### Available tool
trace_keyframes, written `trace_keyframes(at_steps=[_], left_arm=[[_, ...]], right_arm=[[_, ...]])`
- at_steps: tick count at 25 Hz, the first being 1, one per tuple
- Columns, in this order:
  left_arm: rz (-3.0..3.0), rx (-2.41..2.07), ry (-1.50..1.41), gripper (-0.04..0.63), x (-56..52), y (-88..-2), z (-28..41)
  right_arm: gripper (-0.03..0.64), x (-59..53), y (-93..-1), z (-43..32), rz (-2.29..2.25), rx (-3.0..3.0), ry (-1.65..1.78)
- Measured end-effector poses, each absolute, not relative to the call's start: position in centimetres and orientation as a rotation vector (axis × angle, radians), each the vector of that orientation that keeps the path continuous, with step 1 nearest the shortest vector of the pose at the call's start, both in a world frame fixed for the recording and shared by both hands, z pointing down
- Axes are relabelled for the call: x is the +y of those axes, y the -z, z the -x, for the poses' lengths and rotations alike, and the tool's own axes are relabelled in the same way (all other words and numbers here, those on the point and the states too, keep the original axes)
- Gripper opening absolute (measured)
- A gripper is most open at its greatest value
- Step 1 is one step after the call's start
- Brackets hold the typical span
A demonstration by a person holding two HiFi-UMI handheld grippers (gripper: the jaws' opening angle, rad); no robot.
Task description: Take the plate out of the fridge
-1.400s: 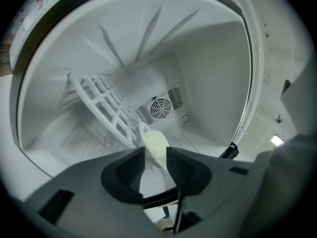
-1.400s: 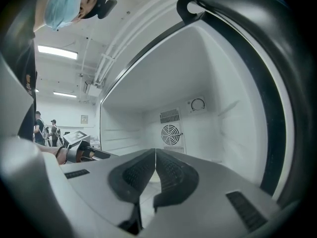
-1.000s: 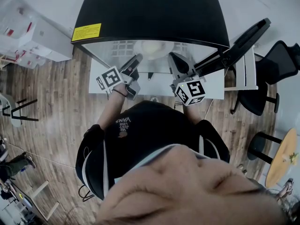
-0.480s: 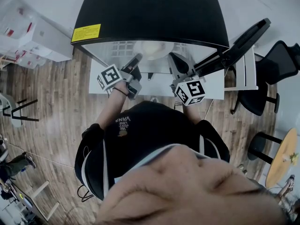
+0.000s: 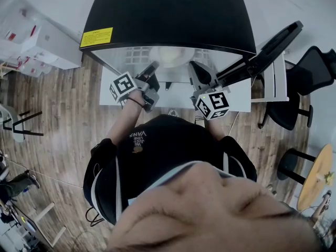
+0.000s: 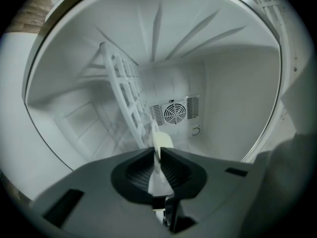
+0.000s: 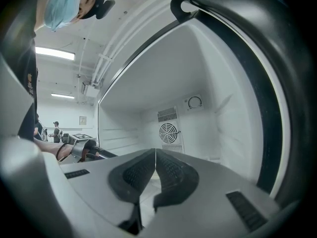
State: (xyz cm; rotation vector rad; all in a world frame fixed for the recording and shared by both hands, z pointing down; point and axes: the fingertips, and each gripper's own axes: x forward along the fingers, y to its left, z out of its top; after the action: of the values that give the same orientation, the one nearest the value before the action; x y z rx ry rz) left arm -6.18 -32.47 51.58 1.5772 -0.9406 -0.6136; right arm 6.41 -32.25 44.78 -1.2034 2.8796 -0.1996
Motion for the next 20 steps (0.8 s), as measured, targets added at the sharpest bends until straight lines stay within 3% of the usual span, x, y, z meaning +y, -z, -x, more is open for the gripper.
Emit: trace_keyframes(at_steps=[20], left_arm=[[-1.496, -0.876, 0.681, 0.034, -31.96, -51.74, 6.43]], right_arm=[[0.012, -31.59, -45.31, -6.61, 1.24, 2.865, 0.226]])
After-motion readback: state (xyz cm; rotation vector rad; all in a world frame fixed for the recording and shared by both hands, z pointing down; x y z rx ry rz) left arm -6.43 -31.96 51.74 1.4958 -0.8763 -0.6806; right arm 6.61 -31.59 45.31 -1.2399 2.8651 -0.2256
